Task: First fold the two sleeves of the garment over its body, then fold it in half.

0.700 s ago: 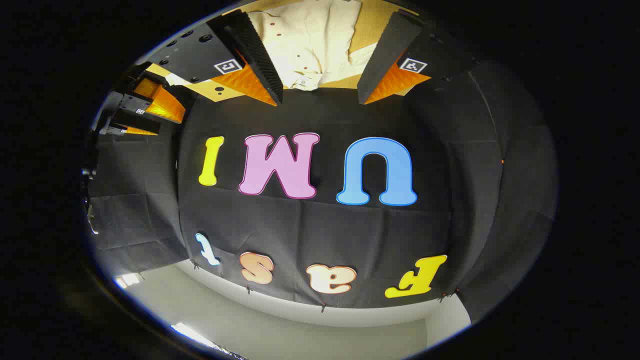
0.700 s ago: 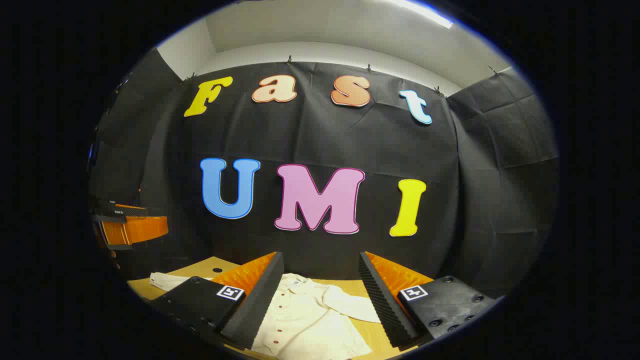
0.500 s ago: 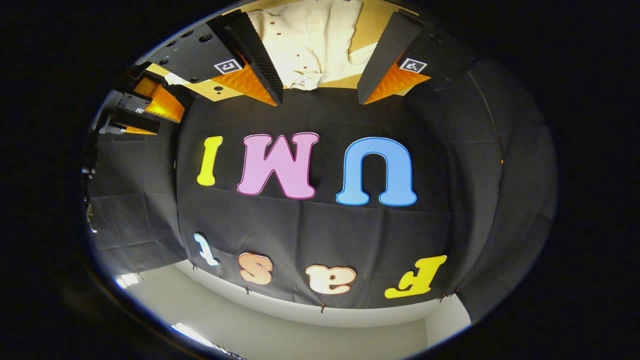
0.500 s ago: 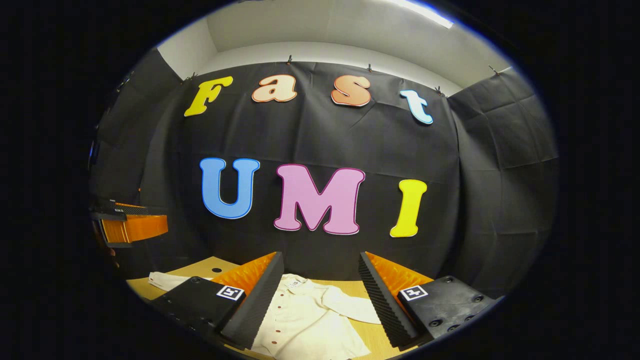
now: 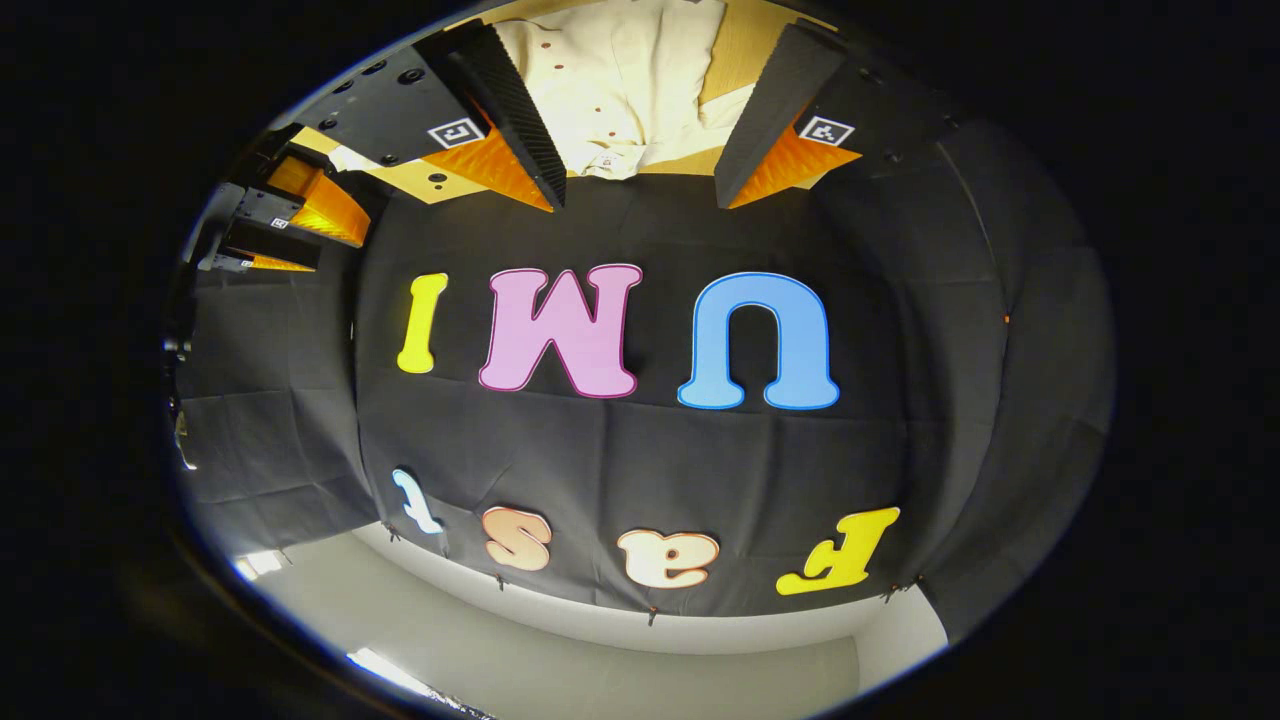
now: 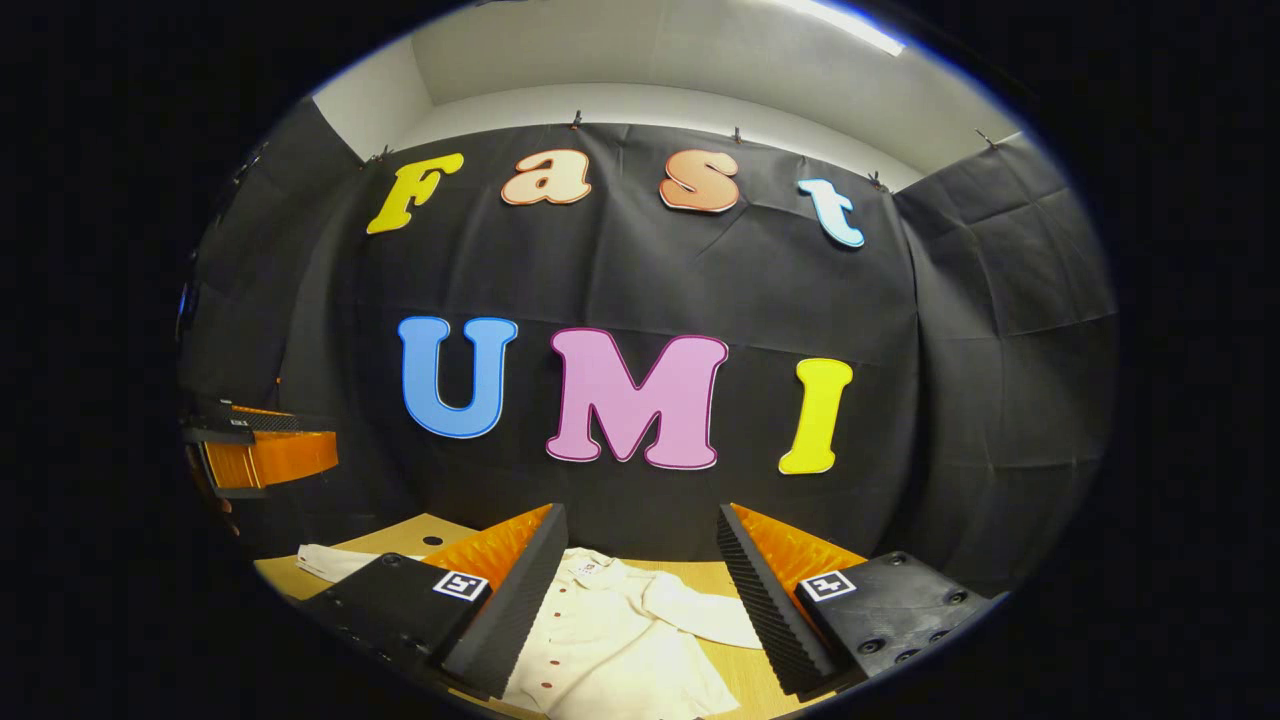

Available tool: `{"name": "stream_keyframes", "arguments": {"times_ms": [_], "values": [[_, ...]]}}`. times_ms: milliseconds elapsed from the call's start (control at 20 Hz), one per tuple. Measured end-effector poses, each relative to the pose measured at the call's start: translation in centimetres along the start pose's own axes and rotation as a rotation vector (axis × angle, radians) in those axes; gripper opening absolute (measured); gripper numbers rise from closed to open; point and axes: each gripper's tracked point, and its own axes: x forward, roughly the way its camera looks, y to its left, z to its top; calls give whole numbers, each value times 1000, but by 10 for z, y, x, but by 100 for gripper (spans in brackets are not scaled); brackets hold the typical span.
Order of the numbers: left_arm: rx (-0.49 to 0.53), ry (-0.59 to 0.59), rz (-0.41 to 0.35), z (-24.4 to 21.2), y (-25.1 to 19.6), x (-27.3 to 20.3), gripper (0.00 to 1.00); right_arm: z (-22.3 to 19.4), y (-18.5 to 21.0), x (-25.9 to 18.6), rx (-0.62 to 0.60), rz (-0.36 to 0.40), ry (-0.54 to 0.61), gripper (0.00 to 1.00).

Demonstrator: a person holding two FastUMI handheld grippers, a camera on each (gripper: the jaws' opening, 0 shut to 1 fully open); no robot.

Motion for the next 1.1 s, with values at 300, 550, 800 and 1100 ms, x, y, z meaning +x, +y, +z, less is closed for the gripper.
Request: {"name": "stream_keyframes", "arguments": {"times_ms": [300, 550, 800, 1100], "values": [[-7, 8, -2, -5, -2, -3, 98, -1, -2, -4, -5, -3, 4, 96], [-9, 11, -1, -3, -2, -1, 98, -14, -12, 6, -32, -20, 42, 96], [-25, 26, 21, -9, -3, 6, 98, -43, -35, 39, -62, -23, 141, 96], [-35, 65, 46, -24, -22, 22, 98, -98, -100, 78, -64, -89, 266, 97]]}}
